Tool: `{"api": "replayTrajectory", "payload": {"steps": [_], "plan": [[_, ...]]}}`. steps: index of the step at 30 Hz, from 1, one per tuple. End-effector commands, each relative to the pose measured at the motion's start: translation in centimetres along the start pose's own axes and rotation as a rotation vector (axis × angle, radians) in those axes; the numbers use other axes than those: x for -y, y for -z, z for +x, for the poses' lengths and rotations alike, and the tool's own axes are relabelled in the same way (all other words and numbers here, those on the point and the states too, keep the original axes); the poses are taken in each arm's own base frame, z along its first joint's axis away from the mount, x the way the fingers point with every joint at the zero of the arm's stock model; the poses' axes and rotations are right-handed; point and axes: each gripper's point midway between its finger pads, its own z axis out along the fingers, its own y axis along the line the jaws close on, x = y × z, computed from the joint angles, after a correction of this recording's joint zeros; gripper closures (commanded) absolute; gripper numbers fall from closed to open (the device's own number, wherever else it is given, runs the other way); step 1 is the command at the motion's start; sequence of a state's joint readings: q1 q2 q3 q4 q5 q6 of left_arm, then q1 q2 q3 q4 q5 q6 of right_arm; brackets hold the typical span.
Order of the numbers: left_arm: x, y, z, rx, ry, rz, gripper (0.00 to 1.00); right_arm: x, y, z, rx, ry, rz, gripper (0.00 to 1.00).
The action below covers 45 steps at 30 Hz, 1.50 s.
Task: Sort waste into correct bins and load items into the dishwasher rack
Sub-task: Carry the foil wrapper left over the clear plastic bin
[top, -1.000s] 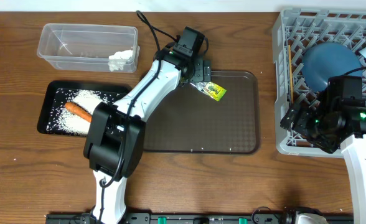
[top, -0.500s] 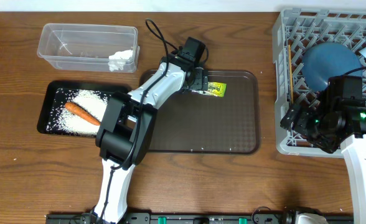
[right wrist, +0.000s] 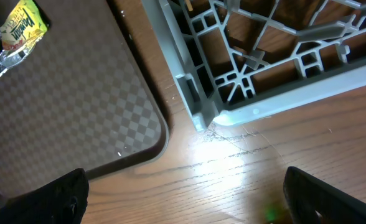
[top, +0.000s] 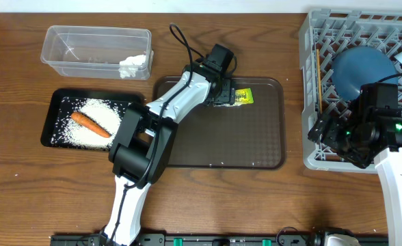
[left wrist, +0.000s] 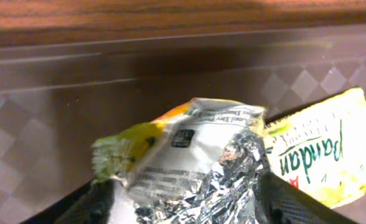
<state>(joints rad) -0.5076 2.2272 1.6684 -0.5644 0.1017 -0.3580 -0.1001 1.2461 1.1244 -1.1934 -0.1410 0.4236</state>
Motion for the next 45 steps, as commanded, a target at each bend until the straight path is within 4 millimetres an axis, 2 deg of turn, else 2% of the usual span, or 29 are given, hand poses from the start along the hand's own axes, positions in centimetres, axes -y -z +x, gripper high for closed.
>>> {"api": "replayTrajectory", "payload": {"steps": [1, 3, 6, 8, 13, 17, 22, 24, 26, 30, 33, 38, 41, 43, 45], "plan": [[0.2, 0.6, -0.5, 0.013, -0.008, 0.015, 0.35, 0.2, 0.4, -0.3, 0.016, 0.005, 0.003, 0.01], [0.2, 0.6, -0.6, 0.017, -0.008, 0.017, 0.51, 0.2, 0.4, -0.3, 0.016, 0.005, 0.003, 0.01], [0.3, 0.8, -0.8, 0.023, -0.007, 0.019, 0.81, 0.2, 0.4, -0.3, 0.016, 0.005, 0.003, 0.01], [0.2, 1.2, -1.0, 0.031, -0.004, 0.021, 0.94, 0.2, 0.4, -0.3, 0.016, 0.005, 0.003, 0.01], [-0.7, 3.3, -2.9, 0.094, 0.015, 0.006, 0.94, 0.2, 0.4, -0.3, 0.016, 0.005, 0.003, 0.01], [-2.3, 7.6, -6.4, 0.236, 0.05, -0.022, 0.94, 0.2, 0.4, -0.3, 0.016, 0.005, 0.003, 0.01], [-8.4, 14.8, -11.5, 0.499, 0.155, -0.215, 0.94, 0.2, 0.4, -0.3, 0.016, 0.005, 0.003, 0.01], [-11.1, 16.9, -12.7, 0.573, 0.205, -0.294, 0.94, 0.2, 0.4, -0.3, 0.016, 0.005, 0.003, 0.01], [-13.8, 18.2, -13.7, 0.625, 0.224, -0.372, 0.94, 0.2, 0.4, -0.3, 0.016, 0.005, 0.003, 0.01], [-19.2, 19.8, -14.6, 0.674, 0.274, -0.514, 0.93, 0.2, 0.4, -0.3, 0.016, 0.005, 0.003, 0.01], [-22.7, 21.0, -14.9, 0.7, 0.335, -0.554, 0.92, 0.2, 0.4, -0.3, 0.016, 0.005, 0.003, 0.01], [-28.2, 22.0, -14.1, 0.694, 0.42, -0.616, 0.89, 0.2, 0.4, -0.3, 0.016, 0.005, 0.003, 0.01], [-30.6, 21.8, -13.5, 0.677, 0.452, -0.632, 0.88, 0.2, 0.4, -0.3, 0.016, 0.005, 0.003, 0.01], [-31.4, 21.4, -13.3, 0.664, 0.462, -0.621, 0.83, 0.2, 0.4, -0.3, 0.016, 0.005, 0.003, 0.01], [-31.9, 21.2, -13.0, 0.648, 0.468, -0.617, 0.83, 0.2, 0.4, -0.3, 0.016, 0.005, 0.003, 0.01]]}}
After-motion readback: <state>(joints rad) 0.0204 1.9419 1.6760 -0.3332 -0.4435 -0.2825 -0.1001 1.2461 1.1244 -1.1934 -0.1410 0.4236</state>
